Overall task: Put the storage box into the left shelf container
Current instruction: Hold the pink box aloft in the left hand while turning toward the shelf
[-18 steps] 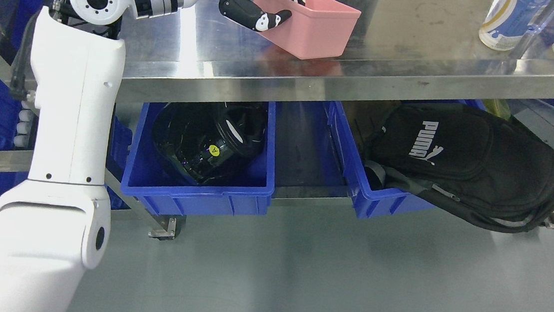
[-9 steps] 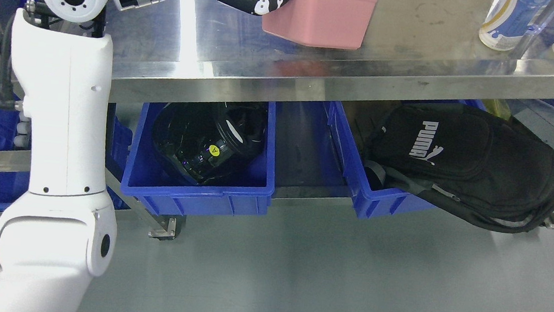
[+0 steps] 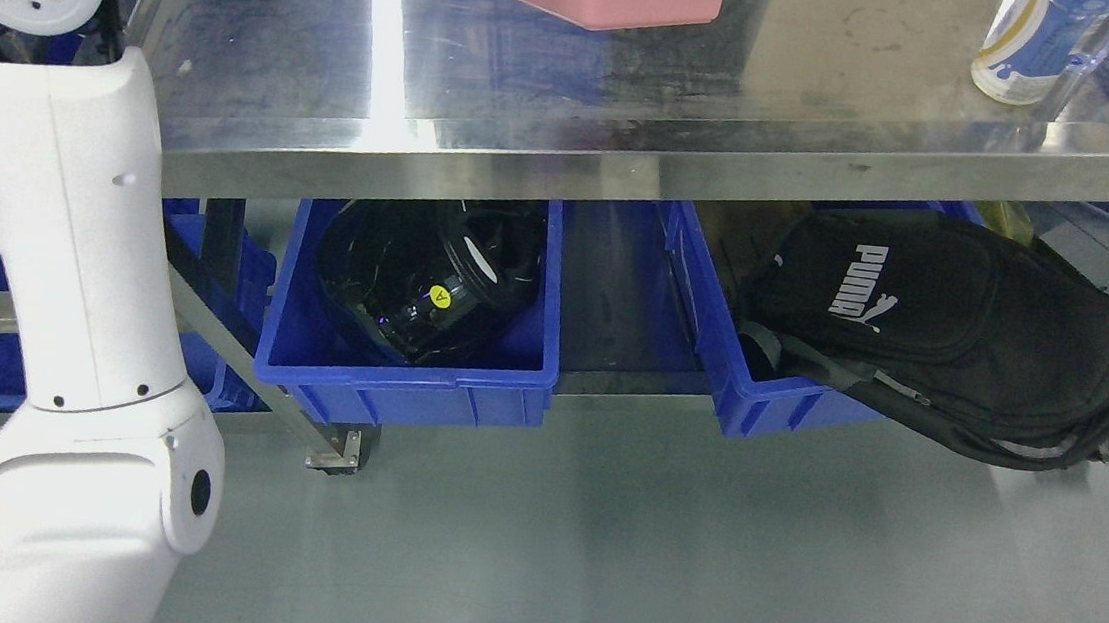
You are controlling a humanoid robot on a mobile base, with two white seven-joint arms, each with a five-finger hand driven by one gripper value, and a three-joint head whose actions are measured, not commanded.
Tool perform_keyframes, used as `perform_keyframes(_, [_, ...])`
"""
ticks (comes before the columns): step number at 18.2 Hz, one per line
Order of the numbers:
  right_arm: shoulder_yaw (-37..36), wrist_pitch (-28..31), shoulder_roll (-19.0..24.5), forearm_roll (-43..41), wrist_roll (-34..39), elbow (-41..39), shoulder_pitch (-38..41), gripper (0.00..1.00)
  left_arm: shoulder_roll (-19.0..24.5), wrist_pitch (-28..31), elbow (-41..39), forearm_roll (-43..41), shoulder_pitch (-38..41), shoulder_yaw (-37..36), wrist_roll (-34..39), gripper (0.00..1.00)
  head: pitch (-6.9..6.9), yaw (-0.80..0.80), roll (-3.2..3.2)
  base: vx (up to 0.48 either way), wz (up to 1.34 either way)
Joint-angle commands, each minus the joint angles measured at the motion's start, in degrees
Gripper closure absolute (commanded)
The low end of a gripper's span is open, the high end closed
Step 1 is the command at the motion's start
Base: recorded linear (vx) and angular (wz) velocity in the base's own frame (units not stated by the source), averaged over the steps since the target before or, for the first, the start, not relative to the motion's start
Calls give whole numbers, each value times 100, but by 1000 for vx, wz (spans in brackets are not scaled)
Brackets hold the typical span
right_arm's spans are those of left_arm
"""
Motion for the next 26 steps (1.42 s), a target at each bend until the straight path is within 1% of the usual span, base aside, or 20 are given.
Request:
perform_keyframes(1, [-17,-3,-100,-9,1,-100,-35,0,138,-2,-1188,13,490,227,-2,100,0,0,0,-50,201])
perform_keyframes(4, [-17,-3,-100,-9,1,-100,-35,0,94,7,-1311,22,640,191,-2,100,0,0,0,-82,297])
perform_keyframes(6, [-17,-3,-100,-9,1,-100,-35,0,-72,-2,-1312,22,666,113,7,100,0,0,0,-140,629])
perform_keyframes(12, [-17,-3,-100,-9,-7,-100,-35,0,-79,-2,-1303,13,710,-291,25,100,1,0,0,-138,904])
perform_keyframes(17, [-17,-3,-100,-9,1,-100,-35,0,-79,-10,-1303,13,833,-301,16,100,3,0,0,-66,1090])
perform_keyframes(21, [-17,-3,-100,-9,-7,-100,-35,0,-79,-10,-1303,13,851,-239,16,100,5,0,0,62,1390])
perform_keyframes(26, [-17,-3,-100,-9,-7,-100,-35,0,-79,-10,-1312,13,913,-160,16,100,5,0,0,229,1399])
